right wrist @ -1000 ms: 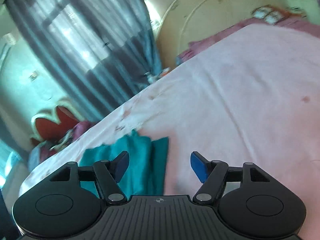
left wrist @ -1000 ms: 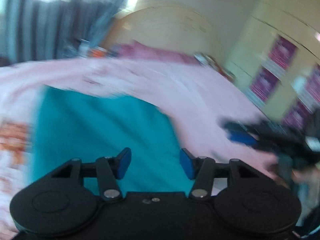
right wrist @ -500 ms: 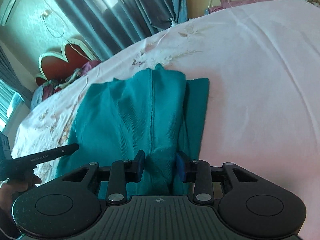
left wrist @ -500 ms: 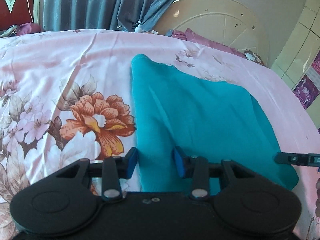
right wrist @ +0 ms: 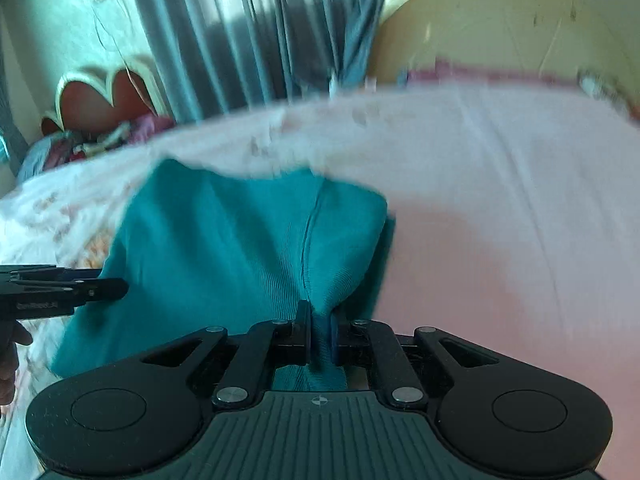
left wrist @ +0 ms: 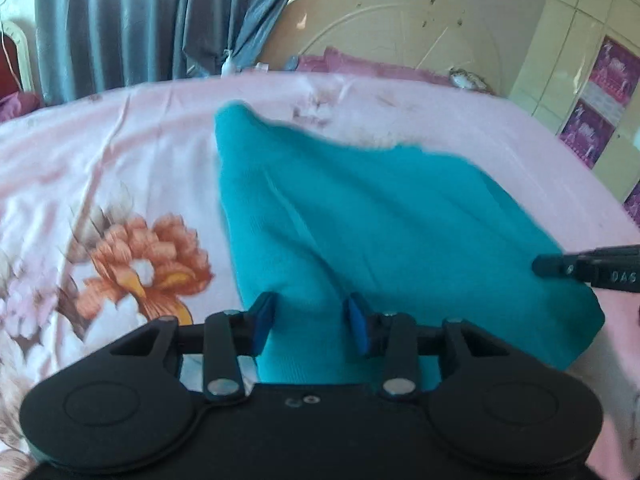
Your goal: Fold small clothes
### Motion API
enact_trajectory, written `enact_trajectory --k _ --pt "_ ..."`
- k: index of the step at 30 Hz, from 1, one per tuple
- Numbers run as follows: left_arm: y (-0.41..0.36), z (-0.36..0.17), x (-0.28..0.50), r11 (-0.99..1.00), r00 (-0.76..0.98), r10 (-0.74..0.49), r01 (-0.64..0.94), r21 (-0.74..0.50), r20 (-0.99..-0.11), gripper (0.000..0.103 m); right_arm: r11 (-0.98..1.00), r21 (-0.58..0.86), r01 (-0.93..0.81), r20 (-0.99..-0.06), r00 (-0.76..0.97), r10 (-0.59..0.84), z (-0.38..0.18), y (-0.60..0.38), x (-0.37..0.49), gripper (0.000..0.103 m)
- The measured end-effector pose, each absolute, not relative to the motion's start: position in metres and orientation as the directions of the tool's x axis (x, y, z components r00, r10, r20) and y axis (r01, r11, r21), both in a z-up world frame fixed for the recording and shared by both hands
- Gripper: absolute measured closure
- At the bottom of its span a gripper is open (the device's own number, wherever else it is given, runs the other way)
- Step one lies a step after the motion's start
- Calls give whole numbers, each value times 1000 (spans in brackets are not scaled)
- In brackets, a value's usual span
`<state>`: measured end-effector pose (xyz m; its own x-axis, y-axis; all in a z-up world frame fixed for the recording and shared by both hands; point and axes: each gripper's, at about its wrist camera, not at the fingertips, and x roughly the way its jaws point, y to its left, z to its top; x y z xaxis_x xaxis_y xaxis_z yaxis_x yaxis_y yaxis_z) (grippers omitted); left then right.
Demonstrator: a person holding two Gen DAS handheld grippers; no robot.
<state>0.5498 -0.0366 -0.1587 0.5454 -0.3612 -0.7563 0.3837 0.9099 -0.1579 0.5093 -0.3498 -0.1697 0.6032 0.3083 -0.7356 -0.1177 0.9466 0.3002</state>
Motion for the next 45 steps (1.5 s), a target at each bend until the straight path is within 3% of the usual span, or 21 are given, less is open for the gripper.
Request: enact_trajectory --k 1,2,3,4,8,9,11,15,20,24,27,29,30,32,36,37,39,42,45 --pt "-35 -156 552 907 539 -368 386 -166 -758 62 944 311 -106 -727 613 308 -170 -353 511 93" --pt "-29 -149 553 906 541 -379 384 -180 -751 61 943 323 -79 -701 650 294 -165 -360 511 77" --pt "-23 -143 554 907 558 -385 378 -187 -735 61 944 326 -50 -666 697 267 -158 -369 511 50" --pt "-16 -135 556 908 588 -389 374 -188 -710 60 938 346 -36 -640 721 264 -154 -377 514 46" --pt "-23 -120 585 894 620 -413 416 -167 -667 60 915 404 2 -630 726 277 -153 -389 552 48" --pt "-30 -121 593 887 615 -420 433 -160 -668 60 913 408 -10 -640 709 294 -155 -386 564 65" --pt "-44 -128 611 872 602 -430 471 -136 -673 58 921 389 -31 -673 673 307 -160 -379 583 85" --pt "-58 -163 643 906 577 -291 421 -27 -763 55 968 248 -34 -743 634 213 -181 -371 600 103" --pt "-47 -158 640 913 602 -318 403 -65 -732 55 982 191 1 -738 659 143 -169 -378 589 103" --pt "-58 -135 611 891 613 -378 444 -94 -694 43 952 293 -90 -666 695 271 -140 -358 568 103" --pt "-69 -134 582 881 609 -383 467 -76 -694 37 947 268 -178 -676 666 317 -139 -330 549 103" --pt "-75 -146 571 885 612 -336 466 -16 -716 39 949 235 -210 -699 642 315 -148 -318 539 100" --pt "-77 -155 570 879 601 -327 478 0 -729 39 954 206 -217 -716 631 298 -156 -313 535 78" --pt "-81 -168 568 860 610 -314 508 55 -727 36 947 211 -243 -705 633 319 -168 -306 534 56" --pt "-76 -161 568 860 607 -315 508 52 -730 37 953 192 -235 -710 637 300 -159 -301 529 57" --pt "-73 -155 564 863 614 -311 502 54 -726 41 949 196 -246 -693 650 312 -153 -303 523 58" --pt "-67 -144 550 869 629 -318 493 48 -709 41 942 183 -280 -675 661 328 -143 -306 508 72" --pt "-53 -130 525 868 630 -352 496 9 -692 41 928 185 -323 -681 639 358 -136 -314 479 78" --pt "-47 -131 505 863 616 -343 505 22 -709 41 923 159 -351 -707 612 354 -139 -314 455 79"
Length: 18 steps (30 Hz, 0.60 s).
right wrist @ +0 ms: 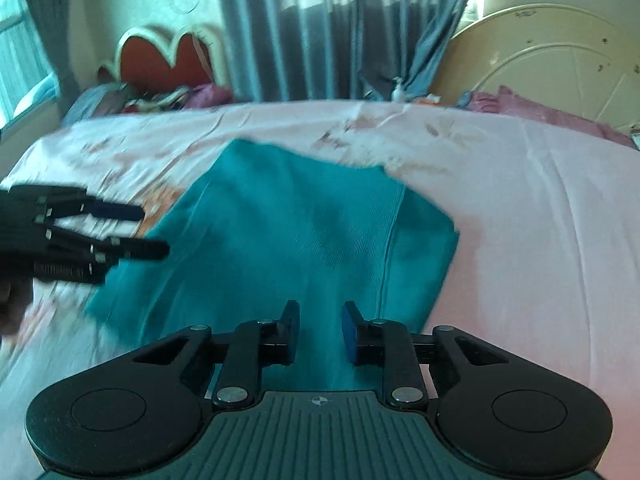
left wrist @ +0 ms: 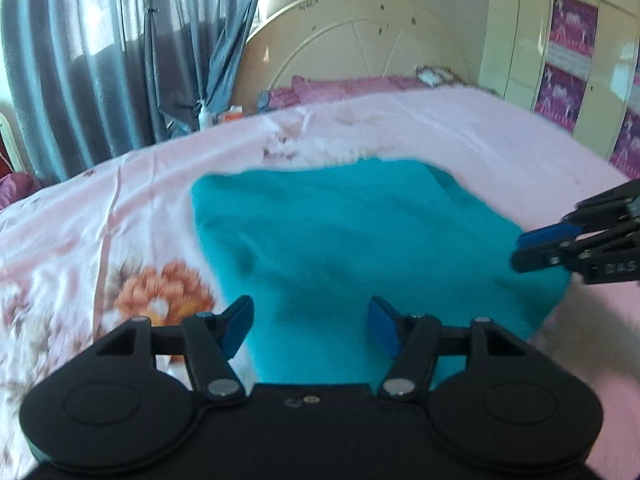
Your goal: Fold small clothes
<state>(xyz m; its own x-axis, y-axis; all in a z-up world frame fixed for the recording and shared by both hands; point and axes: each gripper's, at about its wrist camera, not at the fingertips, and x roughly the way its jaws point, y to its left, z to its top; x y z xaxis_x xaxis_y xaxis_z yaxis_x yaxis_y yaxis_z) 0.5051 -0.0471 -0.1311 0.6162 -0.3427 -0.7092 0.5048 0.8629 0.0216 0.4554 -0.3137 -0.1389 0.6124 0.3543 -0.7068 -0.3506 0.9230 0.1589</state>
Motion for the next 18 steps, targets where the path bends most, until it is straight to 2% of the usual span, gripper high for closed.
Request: enact_trajectory --k 3,5,8,14,18 --pt "-44 -147 501 872 587 -320 490 11 -743 41 933 119 -338 -744 592 310 -154 -313 447 81" --pt "-39 -154 496 881 587 -313 473 3 -747 38 939 128 -319 -753 585 301 -162 -318 443 90" --pt "-30 -162 493 898 587 -307 440 -23 -749 32 943 139 -302 -750 589 300 -167 -321 442 96" --pt "-24 -161 488 910 589 -274 414 -7 -760 20 949 157 -272 -748 595 294 -167 -324 444 98" --pt "-22 -155 481 910 606 -251 413 29 -754 18 958 165 -235 -702 654 281 -150 -321 433 97"
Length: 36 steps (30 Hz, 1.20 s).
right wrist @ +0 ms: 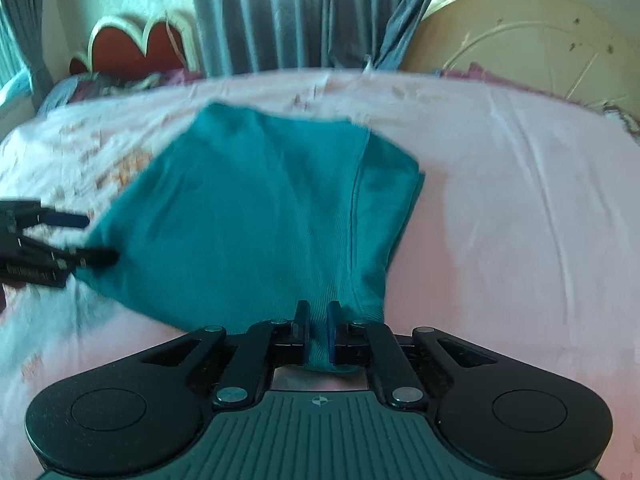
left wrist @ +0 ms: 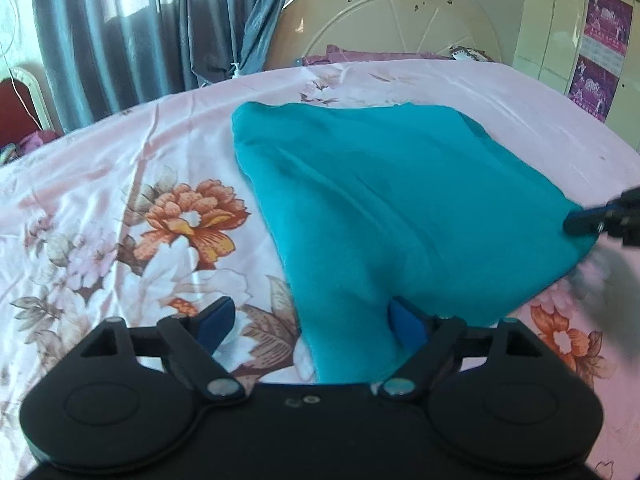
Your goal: Fold small clothes
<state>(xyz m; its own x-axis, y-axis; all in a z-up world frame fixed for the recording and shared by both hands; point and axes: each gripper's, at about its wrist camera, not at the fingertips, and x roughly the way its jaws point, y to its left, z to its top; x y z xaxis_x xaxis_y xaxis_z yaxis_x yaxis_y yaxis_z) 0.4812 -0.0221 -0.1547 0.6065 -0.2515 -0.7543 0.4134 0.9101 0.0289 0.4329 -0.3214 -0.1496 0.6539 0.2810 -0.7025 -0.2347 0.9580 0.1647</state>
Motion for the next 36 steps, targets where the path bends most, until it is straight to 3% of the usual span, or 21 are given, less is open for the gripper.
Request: enact_trajectory --k 9,14,19,25,28,32,33,34,35,36 --pt "-10 -128 496 909 637 -287 416 5 -716 16 966 233 -110 -648 724 239 -122 -322 444 97" --pt "-5 -116 528 913 633 -336 400 -77 -697 5 969 237 -73 -628 749 210 -109 -317 463 97" --pt "-18 -129 567 916 600 -340 386 -111 -724 5 968 231 -102 -634 739 229 -111 -301 498 97" --pt "-23 -150 609 938 574 -295 325 -118 -764 14 967 222 -129 -652 718 245 -133 -290 560 97" --pt "-20 -165 624 946 550 -267 308 -105 -791 10 981 166 -102 -753 629 193 -162 -295 590 97" --pt "-8 -163 620 944 547 -281 305 -125 -788 13 937 335 -101 -714 622 322 -158 -334 586 97" --pt "-3 -160 619 939 539 -302 310 -149 -787 13 919 384 -95 -694 626 355 -154 -349 579 92" --pt "2 -158 616 928 527 -339 322 -186 -779 15 904 421 -71 -683 631 367 -153 -365 572 79" --pt "6 -157 613 913 514 -381 340 -225 -768 16 889 455 -49 -664 647 375 -152 -380 566 27" --pt "10 -157 612 901 496 -410 350 -255 -765 16 864 501 -46 -632 663 402 -152 -395 559 15"
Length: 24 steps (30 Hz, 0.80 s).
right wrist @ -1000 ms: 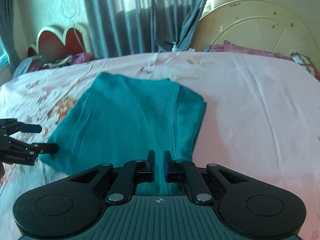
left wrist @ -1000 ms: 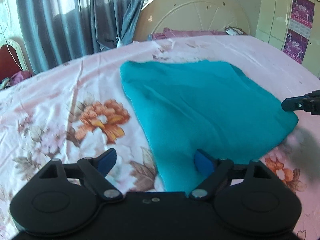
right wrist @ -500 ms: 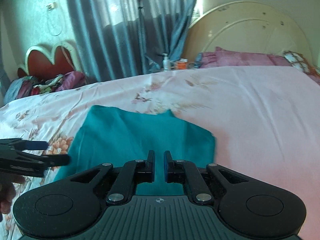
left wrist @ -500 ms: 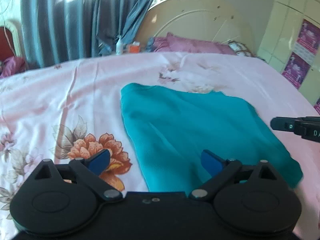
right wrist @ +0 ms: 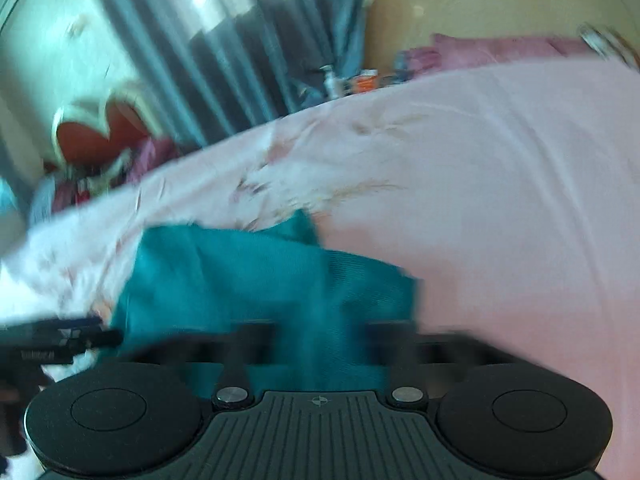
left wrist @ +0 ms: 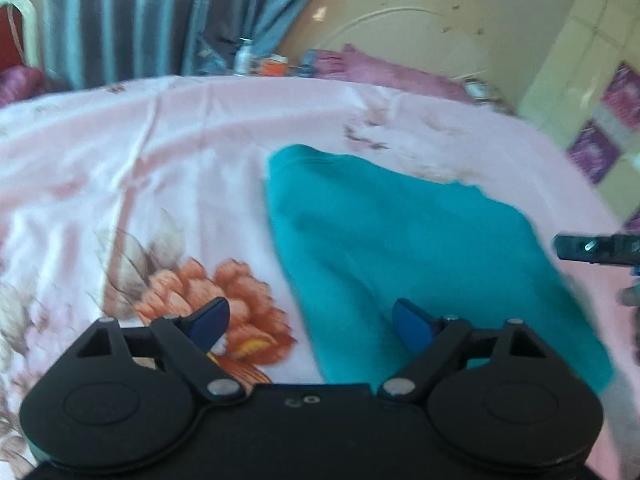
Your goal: Fold small clothes
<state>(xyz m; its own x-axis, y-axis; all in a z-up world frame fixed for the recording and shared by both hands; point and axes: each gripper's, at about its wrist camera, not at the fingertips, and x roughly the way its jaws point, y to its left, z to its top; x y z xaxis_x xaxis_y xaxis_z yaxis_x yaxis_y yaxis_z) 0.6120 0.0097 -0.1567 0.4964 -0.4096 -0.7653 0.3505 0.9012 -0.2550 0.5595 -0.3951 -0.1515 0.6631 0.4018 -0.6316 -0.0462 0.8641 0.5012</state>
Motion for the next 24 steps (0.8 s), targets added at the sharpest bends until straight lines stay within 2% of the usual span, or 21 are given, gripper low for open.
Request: enact_trajectory --k 2,5,8,12,14,15,16,17,20,23,24 --pt "16 -160 611 873 441 -470 357 -331 -765 18 796 606 -18 -616 622 483 -156 -423 555 16" --pt "24 -170 613 797 338 -597 356 -488 -728 20 706 708 5 -586 562 584 -167 -448 554 24" --pt "27 -180 619 763 282 -641 331 -555 -714 28 639 768 48 -568 511 644 -182 -461 558 25" --pt "37 -187 628 729 259 -684 286 -622 -682 33 574 817 54 -529 467 709 -199 -465 563 28" --pt "40 -190 632 716 245 -697 275 -641 -674 41 561 826 44 -521 439 732 -203 -462 565 39" --pt "41 -191 634 711 240 -703 269 -650 -670 42 558 829 44 -522 417 744 -206 -459 565 53" --pt "43 -193 636 702 235 -712 261 -663 -662 43 562 826 42 -531 392 751 -209 -453 568 62" --pt "43 -195 638 699 233 -715 253 -669 -659 44 561 828 31 -528 380 759 -211 -448 571 62" --pt "41 -195 638 692 227 -722 250 -678 -653 42 544 839 24 -513 374 773 -214 -438 576 62" --pt "35 -193 637 687 223 -727 264 -677 -650 32 536 844 10 -500 374 781 -216 -429 579 62" --pt "32 -192 636 694 227 -719 272 -666 -657 32 543 840 2 -503 377 778 -216 -426 580 62"
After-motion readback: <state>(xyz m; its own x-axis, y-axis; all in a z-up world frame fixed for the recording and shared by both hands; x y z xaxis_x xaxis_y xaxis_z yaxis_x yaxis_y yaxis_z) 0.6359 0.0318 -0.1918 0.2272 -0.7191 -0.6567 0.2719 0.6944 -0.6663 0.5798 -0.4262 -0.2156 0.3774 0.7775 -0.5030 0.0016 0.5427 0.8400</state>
